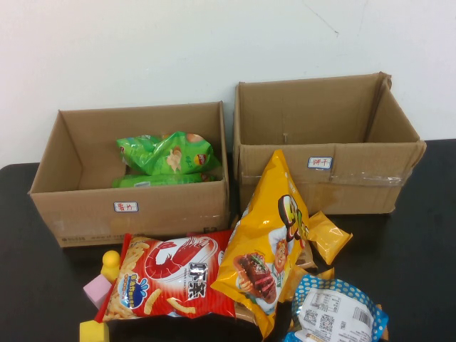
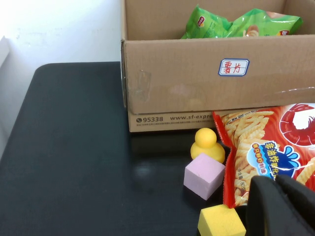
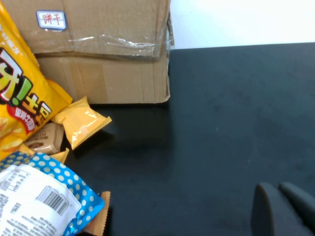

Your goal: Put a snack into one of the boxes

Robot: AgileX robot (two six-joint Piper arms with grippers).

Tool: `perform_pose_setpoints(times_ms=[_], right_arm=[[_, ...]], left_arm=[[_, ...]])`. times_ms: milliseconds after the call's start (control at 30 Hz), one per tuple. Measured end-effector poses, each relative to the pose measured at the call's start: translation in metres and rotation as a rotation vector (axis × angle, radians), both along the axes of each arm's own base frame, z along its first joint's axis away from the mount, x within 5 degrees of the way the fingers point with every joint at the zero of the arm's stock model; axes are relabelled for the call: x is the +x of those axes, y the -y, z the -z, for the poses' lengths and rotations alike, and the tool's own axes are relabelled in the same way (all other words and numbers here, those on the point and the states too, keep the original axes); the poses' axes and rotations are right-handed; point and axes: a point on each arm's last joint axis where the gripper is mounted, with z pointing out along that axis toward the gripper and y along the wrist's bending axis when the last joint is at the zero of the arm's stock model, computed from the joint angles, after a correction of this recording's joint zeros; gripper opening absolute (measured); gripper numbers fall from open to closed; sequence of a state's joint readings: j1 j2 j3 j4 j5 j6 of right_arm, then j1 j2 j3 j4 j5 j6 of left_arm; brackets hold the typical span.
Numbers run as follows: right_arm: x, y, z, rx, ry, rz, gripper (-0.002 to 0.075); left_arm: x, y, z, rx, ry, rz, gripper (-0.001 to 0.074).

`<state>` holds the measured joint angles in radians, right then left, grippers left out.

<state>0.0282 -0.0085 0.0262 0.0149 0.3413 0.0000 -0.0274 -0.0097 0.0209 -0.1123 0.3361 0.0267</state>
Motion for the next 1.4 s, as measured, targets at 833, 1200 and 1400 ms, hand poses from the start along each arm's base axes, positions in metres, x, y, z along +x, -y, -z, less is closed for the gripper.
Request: perform_pose_setpoints(times_ms=[833,1200,1400], right_arm=[[0.002,0.002,-0.054,0.152,0.607,0.022,-0.0001],[-0.001,0.001,-0.064,0.324,0.686,0.002,-0.0001],[-0.01,0.002,-0.1,0.105,0.583,0.019,-0.0001]], left_arm=[[-0.008,-0.007,-0.07,-0.023,0.809,-0.077,-0.0001],[-0.008,-0.005,-0.086,-0.042,0.686,-0.056,-0.0001],[-0.025,-0.003,-0.132,0.016,0.549,-0.027,-0.0001]])
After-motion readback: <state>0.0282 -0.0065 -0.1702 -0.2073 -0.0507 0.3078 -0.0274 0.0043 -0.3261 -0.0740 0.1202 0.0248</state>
